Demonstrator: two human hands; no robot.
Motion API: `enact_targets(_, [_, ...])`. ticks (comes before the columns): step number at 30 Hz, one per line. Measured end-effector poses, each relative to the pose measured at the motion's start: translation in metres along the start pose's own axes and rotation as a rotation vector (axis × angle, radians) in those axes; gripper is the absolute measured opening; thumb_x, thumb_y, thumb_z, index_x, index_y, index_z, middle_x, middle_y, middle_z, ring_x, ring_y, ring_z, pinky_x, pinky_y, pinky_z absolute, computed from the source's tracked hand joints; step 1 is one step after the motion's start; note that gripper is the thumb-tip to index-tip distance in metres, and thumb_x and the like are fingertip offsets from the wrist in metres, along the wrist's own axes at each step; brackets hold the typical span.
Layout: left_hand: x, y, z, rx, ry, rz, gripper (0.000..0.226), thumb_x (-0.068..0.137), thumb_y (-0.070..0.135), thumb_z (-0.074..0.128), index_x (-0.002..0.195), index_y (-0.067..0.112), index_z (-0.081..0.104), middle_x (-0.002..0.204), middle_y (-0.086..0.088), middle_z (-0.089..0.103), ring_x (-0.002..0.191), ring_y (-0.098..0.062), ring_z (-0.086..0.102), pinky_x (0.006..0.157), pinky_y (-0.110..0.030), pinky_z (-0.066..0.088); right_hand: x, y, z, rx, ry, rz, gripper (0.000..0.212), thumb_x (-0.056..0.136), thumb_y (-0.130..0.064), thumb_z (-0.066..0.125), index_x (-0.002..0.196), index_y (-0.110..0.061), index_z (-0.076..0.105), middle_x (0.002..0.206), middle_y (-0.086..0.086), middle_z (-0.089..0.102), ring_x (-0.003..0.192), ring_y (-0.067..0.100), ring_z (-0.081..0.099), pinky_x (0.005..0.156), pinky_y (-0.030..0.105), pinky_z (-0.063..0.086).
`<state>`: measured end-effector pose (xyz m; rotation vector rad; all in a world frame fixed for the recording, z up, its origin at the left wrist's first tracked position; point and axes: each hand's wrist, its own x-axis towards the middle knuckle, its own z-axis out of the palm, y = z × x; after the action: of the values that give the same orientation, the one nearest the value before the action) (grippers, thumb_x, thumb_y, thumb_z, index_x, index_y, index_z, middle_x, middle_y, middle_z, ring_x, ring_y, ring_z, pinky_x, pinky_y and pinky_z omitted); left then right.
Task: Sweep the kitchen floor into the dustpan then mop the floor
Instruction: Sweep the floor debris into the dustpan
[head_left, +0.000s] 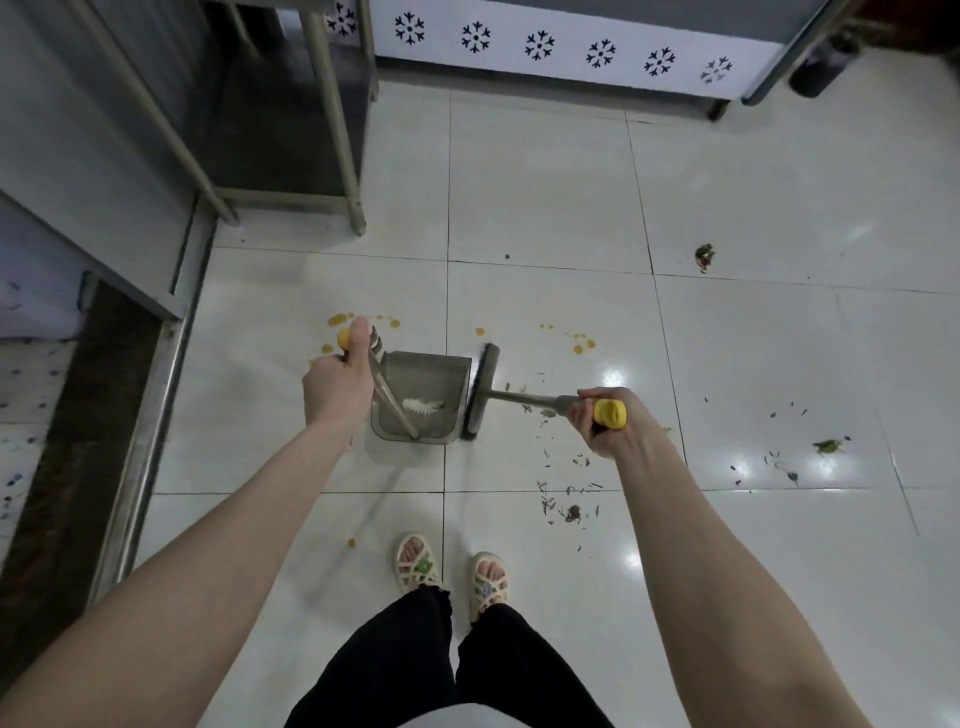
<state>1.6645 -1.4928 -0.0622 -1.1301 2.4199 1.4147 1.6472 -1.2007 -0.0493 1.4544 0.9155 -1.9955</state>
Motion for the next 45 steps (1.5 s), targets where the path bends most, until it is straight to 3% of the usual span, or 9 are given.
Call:
enact_targets(6, [0.018, 0.014, -0.017, -0.008, 0.036, 0.014, 0.083, 0.079, 0.084, 0.028, 0.063, 0.006, 0.054, 0.063, -0.012, 0.056, 0.058, -0.028, 0.053, 0.062, -0.040, 0.051, 0.026, 0.008, 0.039, 0.042, -0.106, 0.062, 0.004, 0.092, -0.005, 0.049, 0.091, -0.002, 0.049, 0.047, 0.013, 0.052, 0.029, 0.012, 0.049, 0.033, 0.014, 0.045])
enact_targets(9, [0.027, 0.021, -0.019, 0.001, 0.052, 0.018, 0.078, 0.084, 0.079, 0.030, 0.065, 0.006, 0.052, 0.062, -0.012, 0.055, 0.057, -0.026, 0.052, 0.059, -0.037, 0.047, 0.041, 0.011, 0.053, 0.103, -0.132, 0.094, 0.012, 0.093, -0.006, 0.048, 0.087, 0.003, 0.053, 0.046, 0.012, 0.051, 0.030, 0.013, 0.050, 0.035, 0.013, 0.046])
enact_targets(15, [0.037, 0.033, -0.001, 0.046, 0.073, 0.015, 0.079, 0.085, 0.078, 0.030, 0.065, 0.004, 0.050, 0.062, -0.014, 0.053, 0.057, -0.027, 0.052, 0.057, -0.036, 0.043, 0.065, -0.006, 0.070, -0.036, -0.076, 0.107, 0.012, 0.092, -0.007, 0.051, 0.091, 0.005, 0.054, 0.047, 0.012, 0.054, 0.029, 0.013, 0.050, 0.031, 0.015, 0.044])
enact_targets(18, [0.038, 0.044, 0.016, 0.076, 0.059, 0.016, 0.080, 0.085, 0.078, 0.029, 0.065, 0.003, 0.051, 0.060, -0.015, 0.052, 0.056, -0.027, 0.052, 0.056, -0.036, 0.043, 0.070, -0.023, 0.069, -0.085, -0.037, 0.080, 0.011, 0.091, -0.006, 0.051, 0.089, 0.004, 0.054, 0.059, 0.012, 0.054, 0.026, 0.013, 0.048, 0.030, 0.015, 0.043])
enact_targets(21, [0.037, 0.055, 0.034, 0.070, 0.050, 0.016, 0.078, 0.086, 0.077, 0.031, 0.062, 0.004, 0.047, 0.061, -0.015, 0.053, 0.058, -0.028, 0.053, 0.059, -0.039, 0.046, 0.071, -0.044, 0.052, -0.086, 0.007, 0.057, 0.010, 0.092, -0.006, 0.051, 0.084, 0.002, 0.052, 0.068, 0.012, 0.049, 0.025, 0.012, 0.047, 0.031, 0.014, 0.043])
enact_targets(27, [0.025, 0.079, 0.071, 0.087, 0.005, 0.050, 0.076, 0.091, 0.070, 0.031, 0.054, 0.006, 0.046, 0.059, -0.016, 0.055, 0.059, -0.031, 0.056, 0.068, -0.046, 0.052, 0.062, -0.080, -0.008, 0.020, 0.092, 0.052, 0.018, 0.092, -0.007, 0.052, 0.105, 0.006, 0.052, 0.062, 0.015, 0.054, 0.028, 0.014, 0.051, 0.029, 0.016, 0.043])
enact_targets(31, [0.016, 0.088, 0.097, 0.090, -0.041, 0.049, 0.078, 0.088, 0.074, 0.030, 0.059, 0.005, 0.049, 0.061, -0.015, 0.056, 0.058, -0.028, 0.054, 0.067, -0.047, 0.054, 0.049, -0.098, -0.042, 0.071, 0.156, 0.016, 0.012, 0.091, -0.006, 0.053, 0.094, 0.006, 0.054, 0.053, 0.016, 0.057, 0.028, 0.015, 0.051, 0.031, 0.015, 0.045])
enact_targets(40, [-0.016, 0.093, 0.138, 0.067, -0.120, 0.085, 0.078, 0.087, 0.075, 0.031, 0.060, 0.005, 0.050, 0.060, -0.011, 0.055, 0.057, -0.028, 0.052, 0.063, -0.038, 0.048, 0.025, -0.121, -0.101, 0.151, 0.236, -0.057, 0.016, 0.093, -0.005, 0.051, 0.079, 0.004, 0.053, 0.073, 0.016, 0.053, 0.027, 0.016, 0.050, 0.037, 0.012, 0.046])
enact_targets(45, [-0.034, 0.089, 0.144, 0.050, -0.115, 0.085, 0.075, 0.086, 0.076, 0.031, 0.058, 0.007, 0.044, 0.057, -0.010, 0.051, 0.054, -0.027, 0.049, 0.059, -0.036, 0.044, 0.024, -0.127, -0.116, 0.090, 0.289, -0.071, 0.003, 0.089, -0.001, 0.053, 0.090, 0.002, 0.052, 0.075, 0.016, 0.053, 0.027, 0.019, 0.052, 0.032, 0.016, 0.046])
